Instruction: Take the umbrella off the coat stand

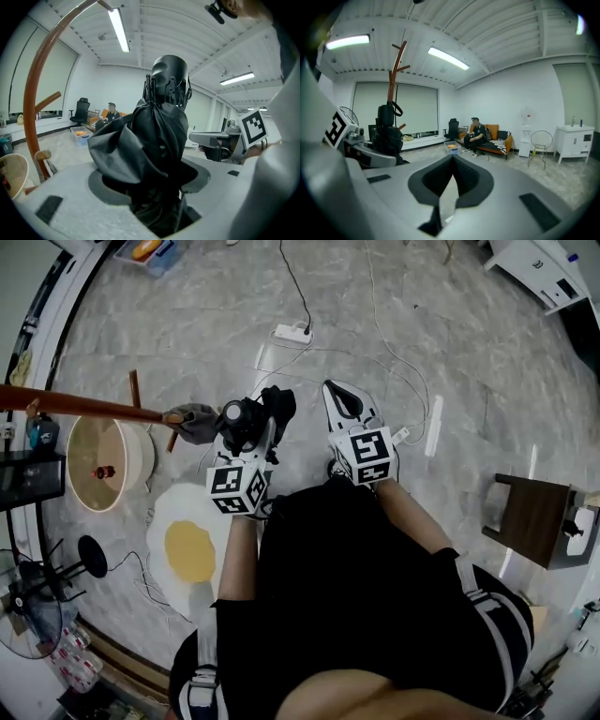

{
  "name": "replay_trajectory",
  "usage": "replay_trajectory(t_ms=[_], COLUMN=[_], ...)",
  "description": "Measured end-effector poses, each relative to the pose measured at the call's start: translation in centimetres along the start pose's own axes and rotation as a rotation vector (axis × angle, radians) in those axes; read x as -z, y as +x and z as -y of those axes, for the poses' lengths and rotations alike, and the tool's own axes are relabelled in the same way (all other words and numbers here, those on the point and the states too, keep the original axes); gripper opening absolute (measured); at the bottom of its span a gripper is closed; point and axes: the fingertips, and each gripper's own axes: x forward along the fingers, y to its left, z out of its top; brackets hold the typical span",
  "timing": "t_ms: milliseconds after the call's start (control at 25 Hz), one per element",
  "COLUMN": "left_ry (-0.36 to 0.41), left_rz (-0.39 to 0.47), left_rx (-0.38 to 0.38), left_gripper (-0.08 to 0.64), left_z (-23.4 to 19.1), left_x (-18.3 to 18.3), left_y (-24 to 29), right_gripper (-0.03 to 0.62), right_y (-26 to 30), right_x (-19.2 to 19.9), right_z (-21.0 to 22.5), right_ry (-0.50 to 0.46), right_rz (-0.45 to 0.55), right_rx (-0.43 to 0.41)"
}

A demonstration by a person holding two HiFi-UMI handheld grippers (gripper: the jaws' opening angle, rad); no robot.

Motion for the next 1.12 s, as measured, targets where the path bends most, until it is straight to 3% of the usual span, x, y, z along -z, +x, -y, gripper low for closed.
replay_trajectory(t_ms=[360,1120], left_ry=[0.086,0.071], left_rz=[0.100,0.087], left_rx=[0.038,0.005], left_gripper=[0.275,0.275], left_z=[0.8,0.8], left_x=[-6.2,-5.4], left_y=[-1.6,-3.3], right_gripper=[0.005,0.004], right_y=[-0.8,-1.5], right_x=[-5.8,-5.6], right_z=[-1.2,-1.4], right_ry=[-0.033,-0.070], right_rz=[0.123,0.105], right_rx=[-0.005,-0.002])
